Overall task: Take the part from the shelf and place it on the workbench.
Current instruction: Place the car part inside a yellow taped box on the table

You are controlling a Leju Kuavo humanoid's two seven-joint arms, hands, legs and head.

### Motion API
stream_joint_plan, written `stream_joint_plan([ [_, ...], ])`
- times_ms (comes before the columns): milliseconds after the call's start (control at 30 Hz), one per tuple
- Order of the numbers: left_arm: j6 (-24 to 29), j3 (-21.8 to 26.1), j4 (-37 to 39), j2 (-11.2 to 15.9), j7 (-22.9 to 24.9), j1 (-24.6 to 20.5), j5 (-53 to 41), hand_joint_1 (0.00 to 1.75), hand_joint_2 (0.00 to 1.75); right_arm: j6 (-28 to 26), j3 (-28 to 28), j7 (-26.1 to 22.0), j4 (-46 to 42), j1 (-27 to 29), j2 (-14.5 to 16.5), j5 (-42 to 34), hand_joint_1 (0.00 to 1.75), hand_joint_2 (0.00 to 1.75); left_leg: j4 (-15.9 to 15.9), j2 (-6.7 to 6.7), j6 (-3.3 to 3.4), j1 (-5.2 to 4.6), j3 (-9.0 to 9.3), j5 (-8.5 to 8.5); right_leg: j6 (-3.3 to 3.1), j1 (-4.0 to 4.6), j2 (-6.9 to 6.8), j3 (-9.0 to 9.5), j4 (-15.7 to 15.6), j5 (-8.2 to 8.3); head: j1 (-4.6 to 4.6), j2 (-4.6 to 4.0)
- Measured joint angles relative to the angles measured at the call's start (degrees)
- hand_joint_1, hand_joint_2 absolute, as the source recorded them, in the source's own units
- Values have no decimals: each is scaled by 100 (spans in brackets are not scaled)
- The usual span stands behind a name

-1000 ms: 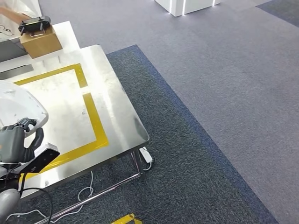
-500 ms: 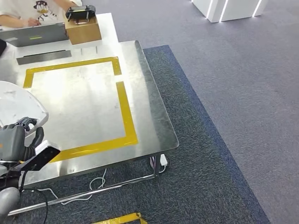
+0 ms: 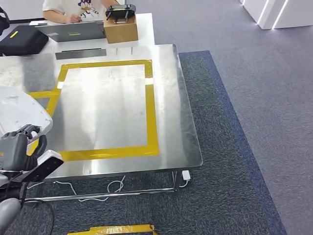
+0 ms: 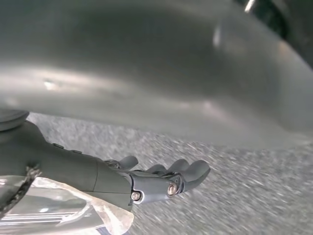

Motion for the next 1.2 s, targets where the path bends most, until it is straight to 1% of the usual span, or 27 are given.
stream_joint_plan([
  [33, -5, -3, 0, 0, 3, -13, -2, 175, 175, 0, -1, 3, 0, 6, -1, 6, 0, 0, 392, 177, -31, 5, -195, -172, -23, 3, -86, 22, -5, -19, -19, 0],
  [67, -11, -9, 1, -5, 7, -13, -4, 175, 175, 0, -2, 7, 0, 9, -1, 14, 0, 0, 767, 269, -56, 21, -387, -310, -33, 7, -171, 38, -4, -37, -23, 0],
  [100, -17, -14, 1, -9, 10, -3, -5, 175, 175, 1, -1, 13, 0, 12, -1, 21, 0, 0, 1033, 314, -74, 37, -526, -373, -35, 11, -255, 54, -4, -57, -22, 0],
  [133, -21, -17, 1, -9, 12, 8, -7, 175, 175, 1, -1, 17, 0, 14, -1, 31, 0, 0, 1083, 336, -83, 49, -561, -319, -30, 12, -337, 74, -3, -77, -23, 0],
  [167, -23, -18, 1, -8, 15, 12, -8, 175, 175, 1, -1, 21, 0, 13, 0, 42, 0, 0, 885, 360, -83, 54, -468, -156, -22, 12, -411, 101, -3, -98, -24, 0],
  [200, -24, -17, 1, -6, 17, 11, -8, 175, 175, 1, -1, 22, -1, 11, 1, 54, 0, 0, 511, 430, -69, 51, -281, 66, -8, 13, -484, 137, -3, -124, -24, 0],
  [233, -24, -16, 1, -4, 19, 5, -9, 175, 175, 1, -2, 22, -1, 10, 1, 65, 0, 0, 104, 583, -47, 24, -73, 235, 14, 22, -554, 173, -4, -152, -24, 0],
  [267, -23, -16, 1, -3, 19, -5, -9, 175, 175, 1, -3, 22, -2, 8, 1, 73, 0, 0, -228, 721, -9, -7, 90, 343, 44, 38, -615, 197, -1, -182, -25, 0],
  [300, -22, -16, 1, -3, 19, -11, -9, 175, 175, 1, -5, 22, -4, 7, 1, 74, 0, 0, -428, 828, 29, -39, 181, 380, 77, 56, -674, 216, 0, -208, -21, 0],
  [333, -22, -15, 1, -3, 19, -14, -9, 175, 175, 1, -8, 17, -5, 6, 0, 70, 0, 0, -491, 872, 64, -66, 200, 354, 109, 73, -733, 229, -9, -228, -20, 0],
  [400, -22, -14, -1, -2, 20, -3, -10, 175, 175, 1, -22, -6, -10, 4, -1, 49, 0, 0, -526, 753, 135, -58, 196, 358, 173, 76, -819, 262, -33, -267, -15, 0],
  [433, -21, -13, -4, 0, 20, -1, -11, 175, 175, 1, -36, -25, -17, 9, -1, 30, 0, 0, -545, 700, 174, -44, 209, 360, 202, 67, -741, 258, 6, -320, -10, 0],
  [467, -21, -13, -7, 1, 21, -5, -15, 175, 175, 0, -53, -41, -26, 13, -1, 8, 0, 0, -565, 656, 213, -30, 224, 364, 224, 57, -599, 195, 158, -423, 2, 0],
  [500, -22, -15, -10, -1, 21, -9, -20, 175, 175, 0, -72, -53, -33, 19, -1, -14, 0, 0, -578, 620, 245, -18, 236, 363, 237, 49, -420, 53, 439, -574, 16, 0],
  [533, -25, -21, -11, -5, 20, -12, -25, 175, 175, 0, -86, -61, -39, 29, -1, -29, 0, 0, -578, 586, 267, -21, 238, 353, 238, 49, -260, -146, 827, -749, 29, 0],
  [567, -30, -31, -11, -11, 20, -10, -31, 175, 175, 0, -96, -65, -42, 36, -1, -36, 0, 0, -576, 550, 282, -25, 239, 345, 238, 52, -184, -385, 1242, -900, 37, 0],
  [600, -33, -44, -11, -17, 19, -5, -35, 175, 175, 1, -101, -67, -42, 50, -1, -39, 0, 0, -575, 512, 290, -30, 244, 336, 236, 55, -156, -585, 1548, -964, 39, 0],
  [633, -36, -57, -10, -20, 19, -2, -39, 175, 175, 1, -105, -68, -42, 64, -1, -39, 0, 0, -573, 476, 294, -34, 255, 326, 231, 58, -148, -703, 1665, -913, 39, 0],
  [667, -38, -68, -10, -22, 19, -1, -43, 175, 175, 1, -110, -70, -43, 77, -1, -39, 0, 0, -572, 440, 290, -36, 275, 314, 223, 59, -148, -704, 1545, -740, 40, 0],
  [733, -41, -84, -10, -26, 19, -4, -51, 175, 175, 1, -123, -70, -43, 103, -1, -39, 0, 0, -568, 386, 262, -34, 330, 276, 194, 59, -146, -442, 812, -244, 41, 0],
  [767, -49, -90, -11, -27, 17, -10, -58, 175, 175, 1, -132, -71, -45, 110, -1, -39, 0, 0, -551, 363, 237, -44, 345, 255, 178, 60, -141, -283, 442, -83, 41, 0],
  [800, -62, -98, -11, -27, 15, -20, -69, 175, 175, 1, -138, -72, -49, 116, -1, -39, 0, 0, -532, 347, 221, -55, 346, 238, 164, 57, -137, -172, 196, 5, 39, 0],
  [867, -102, -123, -11, -23, 4, -43, -97, 175, 175, 1, -146, -72, -63, 122, -1, -47, 0, 0, -506, 326, 232, -77, 327, 233, 155, 59, -129, -97, 57, 11, 35, 0],
  [933, -146, -161, -10, -22, -5, -76, -127, 175, 175, 1, -148, -69, -75, 132, -1, -63, 0, 0, -521, 324, 261, -72, 331, 244, 150, 70, -124, -97, 61, 14, 35, 0],
  [967, -173, -184, -10, -22, -9, -104, -146, 175, 175, 1, -147, -68, -81, 136, -1, -71, 0, 0, -534, 325, 261, -68, 339, 244, 142, 77, -121, -96, 61, 9, 35, 0],
  [1100, -243, -284, -10, -22, -16, -210, -187, 175, 175, 1, -149, -61, -94, 133, -1, -94, 0, 0, -575, 327, 235, -62, 364, 253, 92, 88, -118, -88, 63, -10, 34, 0],
  [1200, -299, -344, -7, -22, -18, -253, -207, 175, 175, 17, -149, -55, -94, 131, -1, -118, 0, 0, -586, 327, 173, -56, 366, 253, 77, 93, -122, -88, 67, -20, 35, 0],
])
